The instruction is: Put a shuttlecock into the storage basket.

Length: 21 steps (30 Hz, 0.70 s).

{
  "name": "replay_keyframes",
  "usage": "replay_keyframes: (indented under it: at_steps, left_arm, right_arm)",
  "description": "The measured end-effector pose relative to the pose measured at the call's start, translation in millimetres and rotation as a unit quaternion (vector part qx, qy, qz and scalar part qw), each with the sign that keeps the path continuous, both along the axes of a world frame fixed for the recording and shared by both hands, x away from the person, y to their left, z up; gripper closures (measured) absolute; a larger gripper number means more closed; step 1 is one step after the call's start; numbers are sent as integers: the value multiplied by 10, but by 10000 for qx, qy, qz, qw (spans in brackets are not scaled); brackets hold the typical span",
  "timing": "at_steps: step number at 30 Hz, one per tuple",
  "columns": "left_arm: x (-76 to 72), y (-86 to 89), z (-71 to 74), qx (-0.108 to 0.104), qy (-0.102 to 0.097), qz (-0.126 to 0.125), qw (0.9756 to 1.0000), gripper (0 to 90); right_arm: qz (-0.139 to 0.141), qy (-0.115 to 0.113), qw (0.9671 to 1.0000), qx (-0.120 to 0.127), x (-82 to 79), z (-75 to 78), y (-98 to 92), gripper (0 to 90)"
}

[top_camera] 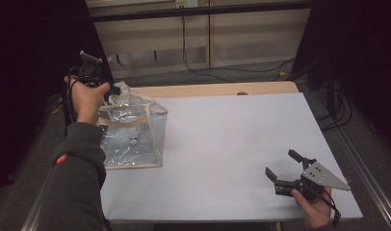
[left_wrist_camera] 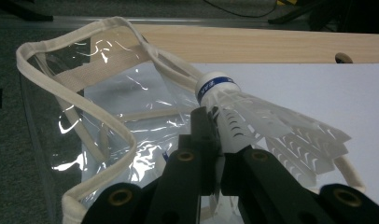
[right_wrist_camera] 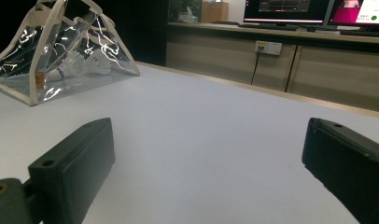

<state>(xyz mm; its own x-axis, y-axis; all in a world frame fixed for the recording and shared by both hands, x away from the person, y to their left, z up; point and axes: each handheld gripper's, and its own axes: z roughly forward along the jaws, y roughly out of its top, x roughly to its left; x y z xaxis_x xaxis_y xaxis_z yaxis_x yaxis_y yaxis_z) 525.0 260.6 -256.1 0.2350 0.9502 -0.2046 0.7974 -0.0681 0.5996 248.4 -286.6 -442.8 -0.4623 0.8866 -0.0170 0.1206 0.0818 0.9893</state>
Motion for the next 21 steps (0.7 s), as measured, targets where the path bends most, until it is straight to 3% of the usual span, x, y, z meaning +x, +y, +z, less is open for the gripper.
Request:
replay_keyframes:
  at_steps: [21]
  left_arm:
    - [6, 61, -43, -17, -32, 142, 9999, 864]
  right_arm:
    - [5, 1, 10000, -8, 4, 0, 9, 24]
